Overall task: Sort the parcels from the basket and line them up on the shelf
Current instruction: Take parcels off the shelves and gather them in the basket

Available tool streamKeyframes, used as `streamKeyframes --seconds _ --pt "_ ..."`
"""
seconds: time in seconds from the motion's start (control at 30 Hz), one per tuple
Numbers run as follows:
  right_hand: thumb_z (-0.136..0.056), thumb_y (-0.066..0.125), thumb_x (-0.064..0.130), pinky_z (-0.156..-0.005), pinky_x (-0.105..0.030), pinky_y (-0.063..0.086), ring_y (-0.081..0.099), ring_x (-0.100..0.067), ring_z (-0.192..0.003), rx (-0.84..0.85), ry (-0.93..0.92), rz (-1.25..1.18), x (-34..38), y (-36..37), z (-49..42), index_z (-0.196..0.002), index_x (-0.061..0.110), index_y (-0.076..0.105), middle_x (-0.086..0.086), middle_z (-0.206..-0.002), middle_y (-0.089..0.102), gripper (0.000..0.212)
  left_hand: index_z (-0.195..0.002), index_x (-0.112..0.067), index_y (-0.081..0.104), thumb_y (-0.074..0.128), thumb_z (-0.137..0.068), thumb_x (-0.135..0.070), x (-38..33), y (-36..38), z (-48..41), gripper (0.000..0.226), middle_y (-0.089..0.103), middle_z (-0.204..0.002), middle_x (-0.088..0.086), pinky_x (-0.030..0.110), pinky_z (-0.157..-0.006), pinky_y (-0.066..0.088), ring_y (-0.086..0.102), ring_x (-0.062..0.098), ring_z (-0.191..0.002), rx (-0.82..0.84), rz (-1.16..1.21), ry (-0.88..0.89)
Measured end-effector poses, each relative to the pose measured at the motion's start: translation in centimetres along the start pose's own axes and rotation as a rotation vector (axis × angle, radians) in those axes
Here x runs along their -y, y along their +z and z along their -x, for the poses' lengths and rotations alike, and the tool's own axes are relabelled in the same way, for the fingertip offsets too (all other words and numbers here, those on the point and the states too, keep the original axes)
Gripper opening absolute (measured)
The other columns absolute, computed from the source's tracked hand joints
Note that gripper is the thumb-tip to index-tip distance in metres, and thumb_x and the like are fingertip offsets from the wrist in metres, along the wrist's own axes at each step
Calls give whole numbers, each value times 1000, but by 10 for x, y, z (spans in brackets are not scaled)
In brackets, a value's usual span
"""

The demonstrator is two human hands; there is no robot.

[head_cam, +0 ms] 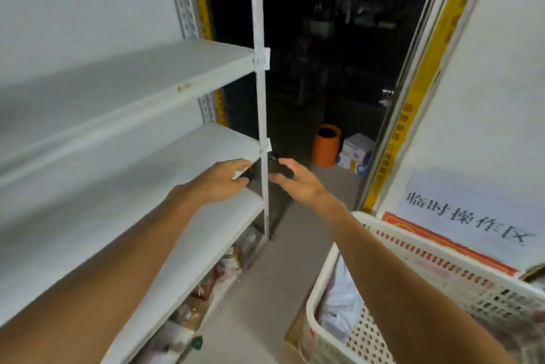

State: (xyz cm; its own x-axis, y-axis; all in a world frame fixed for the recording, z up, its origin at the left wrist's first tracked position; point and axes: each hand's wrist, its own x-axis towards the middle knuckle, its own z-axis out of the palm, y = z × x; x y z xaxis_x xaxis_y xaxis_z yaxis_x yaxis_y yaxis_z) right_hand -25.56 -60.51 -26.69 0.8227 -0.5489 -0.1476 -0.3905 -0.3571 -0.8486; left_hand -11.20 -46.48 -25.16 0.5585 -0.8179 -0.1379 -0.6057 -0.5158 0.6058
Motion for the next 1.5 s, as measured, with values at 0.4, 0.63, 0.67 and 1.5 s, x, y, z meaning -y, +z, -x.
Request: streamKeyframes --seconds 0.4,0.63,0.67,1.5 --pt "-94 59 37 -94 -22 34 45 -20 -132 307 -545 -22 227 82 -33 -143 23 44 1 -148 43 54 -132 -19 53 62 -91 -15 37 -204 153 43 57 -131 8 32 -98 43 59 26 -112 -599 -95 -273" --pt "-93 60 36 -97 -28 39 51 -20 -125 555 -755 22 289 146 -9 -143 23 43 2 -148 45 54 -132 -16 54 64 -87 -9 53 -217 260 47 63 -125 11 36 -101 45 61 26 -114 -800 -161 -521" --pt "-93 60 36 -100 -27 36 45 -19 -132 592 -778 17 296 156 -3 -144 22 43 1 -149 43 55 -132 -18 54 63 -88 -10 55 -217 275 46 64 -124 9 38 -101 45 61 26 -114 -821 -161 -561" --pt "-96 58 29 -107 -33 32 30 -27 -142 780 -979 -125 435 285 139 -152 16 26 -8 -157 28 65 -142 -22 38 58 -93 -12 86 -274 513 54 49 -140 13 43 -96 50 55 29 -120 -1221 -186 -770"
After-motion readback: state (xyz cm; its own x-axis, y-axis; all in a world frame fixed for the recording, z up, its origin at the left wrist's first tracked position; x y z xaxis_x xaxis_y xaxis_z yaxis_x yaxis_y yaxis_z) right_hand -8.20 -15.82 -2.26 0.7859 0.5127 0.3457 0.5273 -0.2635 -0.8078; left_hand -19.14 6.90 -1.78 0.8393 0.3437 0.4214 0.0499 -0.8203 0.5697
